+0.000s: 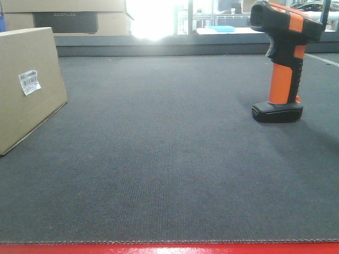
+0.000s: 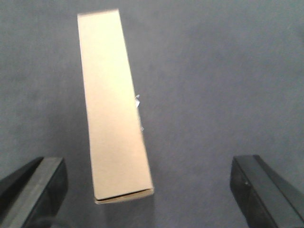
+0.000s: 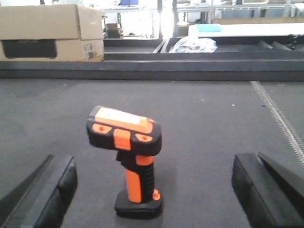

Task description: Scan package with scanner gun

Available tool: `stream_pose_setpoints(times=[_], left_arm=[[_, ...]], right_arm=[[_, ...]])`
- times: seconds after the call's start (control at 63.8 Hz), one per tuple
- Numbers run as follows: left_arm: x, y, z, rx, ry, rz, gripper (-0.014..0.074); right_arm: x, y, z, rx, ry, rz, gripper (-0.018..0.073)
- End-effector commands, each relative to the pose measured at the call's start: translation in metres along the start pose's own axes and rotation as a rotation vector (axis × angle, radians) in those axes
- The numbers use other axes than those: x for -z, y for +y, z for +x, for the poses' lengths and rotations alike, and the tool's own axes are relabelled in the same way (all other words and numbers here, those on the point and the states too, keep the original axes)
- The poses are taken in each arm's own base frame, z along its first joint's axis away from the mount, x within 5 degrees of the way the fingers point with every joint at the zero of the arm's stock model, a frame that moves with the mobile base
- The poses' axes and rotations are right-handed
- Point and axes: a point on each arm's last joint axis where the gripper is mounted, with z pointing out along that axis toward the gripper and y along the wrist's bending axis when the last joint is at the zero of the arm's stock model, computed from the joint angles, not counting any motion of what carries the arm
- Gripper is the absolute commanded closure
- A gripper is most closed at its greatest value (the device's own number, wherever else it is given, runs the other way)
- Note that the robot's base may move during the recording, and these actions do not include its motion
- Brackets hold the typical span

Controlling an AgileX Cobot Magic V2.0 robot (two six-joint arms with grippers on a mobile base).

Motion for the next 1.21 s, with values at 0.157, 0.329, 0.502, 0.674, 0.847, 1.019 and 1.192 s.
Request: stream_pose_setpoints(times=[0.157,0.329,0.502,0.674,0.847,1.019,1.192], left_arm=[[-0.054,0.011,-0.053,-0.021,0.126,-0.046,0.0030],[-0.103,0.019,-0.056,-0.021,0.225,-0.067,0.0030],[-0.135,0.037,-0.049,0.014,0.303,-0.088,0.0030],[-0.157,0.037,-0.045,0.020,0.351,-0.047,0.0030],[-0.172,0.032,-0.042,0.028,0.378,0.007,0.0030],[-0.176,0.033,-0.040,0.018,0.390,-0.010,0.0030],[-0.176,0.034,-0.040,0.015,0.393,-0.015,0.0109]], right_arm=[[-0.001,0.001,-0.001,0.008,0.000,-0.006,-0.0010],[-0.001,0.001,-0.001,0.008,0.001,-0.006,-0.0010],[-0.001,0.001,-0.001,0.008,0.001,-0.006,-0.0010],[-0.001,0.001,-0.001,0.008,0.001,-0.006,-0.0010],[-0.001,0.001,-0.001,0.008,0.001,-0.006,-0.0010],[-0.001,0.001,-0.001,0.008,0.001,-0.006,-0.0010],[-0.001,0.001,-0.001,0.008,0.003,-0.006,-0.0010]])
